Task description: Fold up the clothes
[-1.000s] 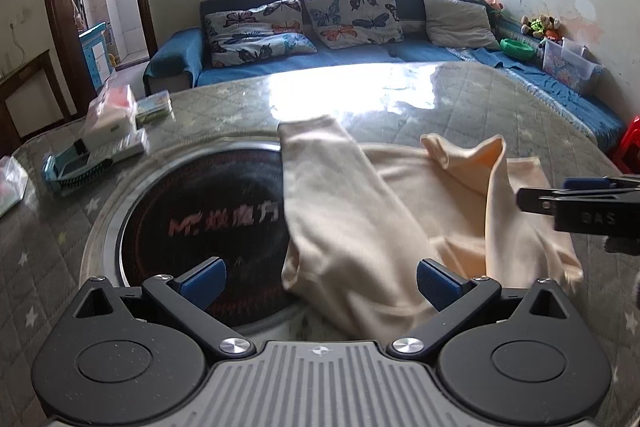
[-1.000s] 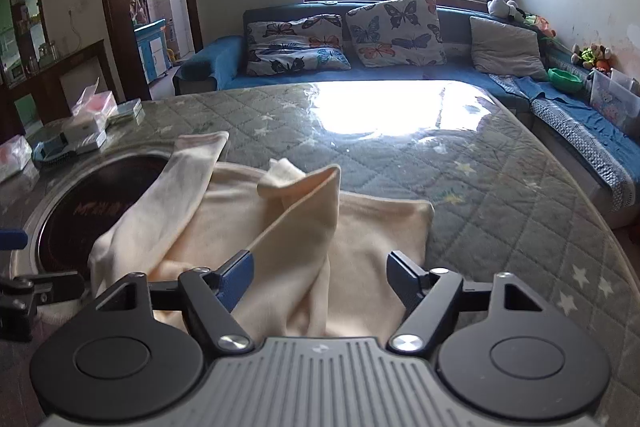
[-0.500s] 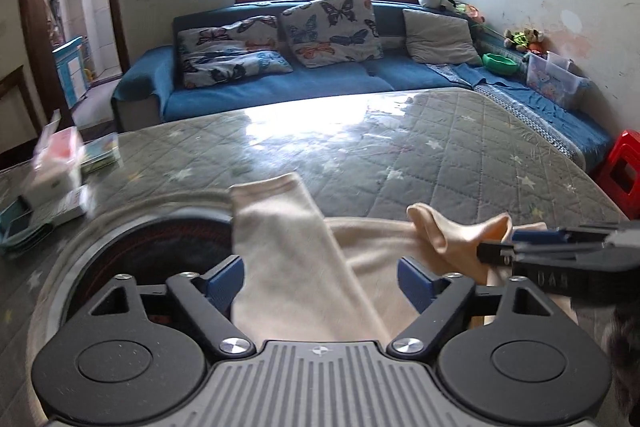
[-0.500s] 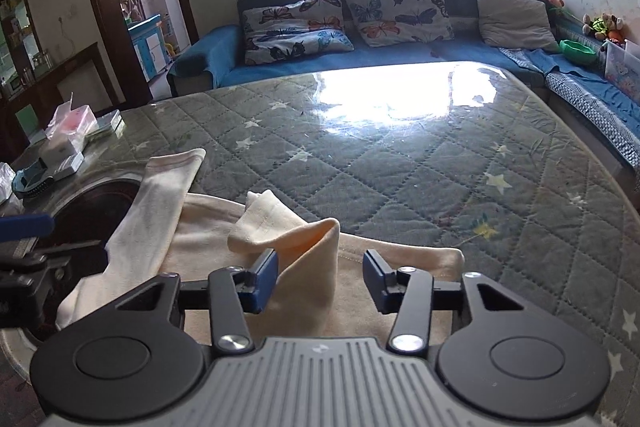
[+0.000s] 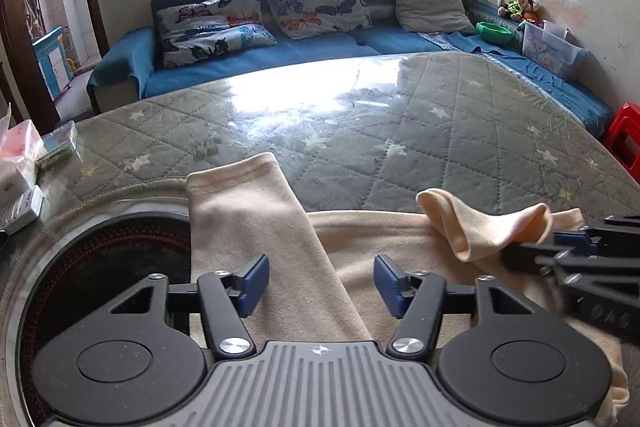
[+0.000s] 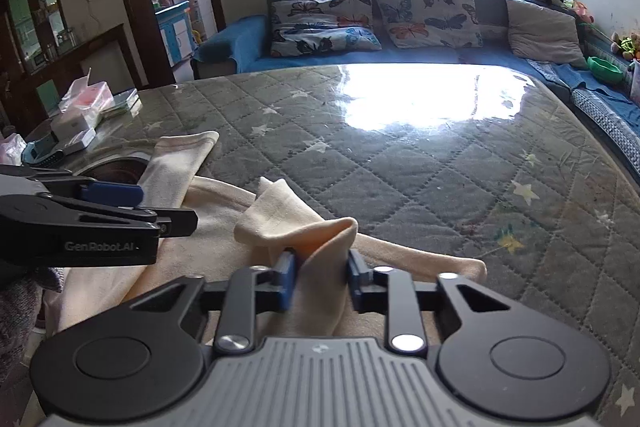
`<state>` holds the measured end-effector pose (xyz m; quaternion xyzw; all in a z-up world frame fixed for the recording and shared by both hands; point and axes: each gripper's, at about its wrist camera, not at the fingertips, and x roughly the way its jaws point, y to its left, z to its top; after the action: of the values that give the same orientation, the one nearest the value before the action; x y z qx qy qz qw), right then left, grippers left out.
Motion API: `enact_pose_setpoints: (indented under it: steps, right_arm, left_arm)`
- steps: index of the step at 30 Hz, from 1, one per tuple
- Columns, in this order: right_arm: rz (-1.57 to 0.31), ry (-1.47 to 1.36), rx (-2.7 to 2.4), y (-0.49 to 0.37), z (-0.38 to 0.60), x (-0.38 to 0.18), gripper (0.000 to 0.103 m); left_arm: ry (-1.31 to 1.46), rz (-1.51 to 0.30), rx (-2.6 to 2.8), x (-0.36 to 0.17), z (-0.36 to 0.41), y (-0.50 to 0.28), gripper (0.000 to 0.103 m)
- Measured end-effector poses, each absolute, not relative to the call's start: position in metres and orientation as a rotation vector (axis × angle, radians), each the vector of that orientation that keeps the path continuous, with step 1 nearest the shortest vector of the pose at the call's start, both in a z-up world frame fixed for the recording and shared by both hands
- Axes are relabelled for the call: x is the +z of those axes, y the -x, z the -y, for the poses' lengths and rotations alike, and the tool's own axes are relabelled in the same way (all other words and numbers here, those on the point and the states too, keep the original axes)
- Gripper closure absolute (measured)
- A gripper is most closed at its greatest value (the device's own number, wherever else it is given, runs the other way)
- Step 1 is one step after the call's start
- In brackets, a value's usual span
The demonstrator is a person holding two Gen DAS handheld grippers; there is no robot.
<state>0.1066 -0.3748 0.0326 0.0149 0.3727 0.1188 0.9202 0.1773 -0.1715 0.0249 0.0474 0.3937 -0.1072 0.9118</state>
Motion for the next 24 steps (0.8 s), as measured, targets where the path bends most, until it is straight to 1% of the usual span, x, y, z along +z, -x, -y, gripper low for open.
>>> enact_pose_setpoints:
  steps: [3,5,7,8,10,12,18,24]
  right_arm:
    - [-0.748,-0.04,0.24,-0.102,0.379,0.039,0.094]
    - [-0.725,-0.047,0.216,-0.094,0.386,0.044,0.094]
    - [-0.702,-0.054,0.189,-0.086,0.395,0.049,0.095]
    - [-0.691,-0.057,0.175,-0.082,0.399,0.051,0.095]
    - [-0.668,-0.063,0.148,-0.074,0.407,0.056,0.095]
    - [-0.645,-0.071,0.117,-0.064,0.416,0.061,0.095]
    - [-0.598,-0.117,0.018,-0.025,0.451,0.072,0.095]
    - [-0.569,-0.169,-0.084,0.018,0.482,0.073,0.096]
  left_arm:
    - [-0.066,-0.838,-0.223,0.022,0.166,-0.183,0.06]
    - [-0.052,-0.84,-0.225,0.021,0.163,-0.186,0.067]
    - [-0.051,-0.835,-0.221,0.02,0.161,-0.187,0.081]
    - [-0.052,-0.833,-0.216,0.02,0.16,-0.186,0.085]
    - [-0.045,-0.828,-0.21,0.022,0.157,-0.185,0.096]
    - [-0.031,-0.813,-0.202,0.026,0.152,-0.182,0.099]
    - [0.039,-0.749,-0.148,0.046,0.122,-0.158,0.1]
    - [0.156,-0.668,-0.076,0.078,0.067,-0.112,0.1]
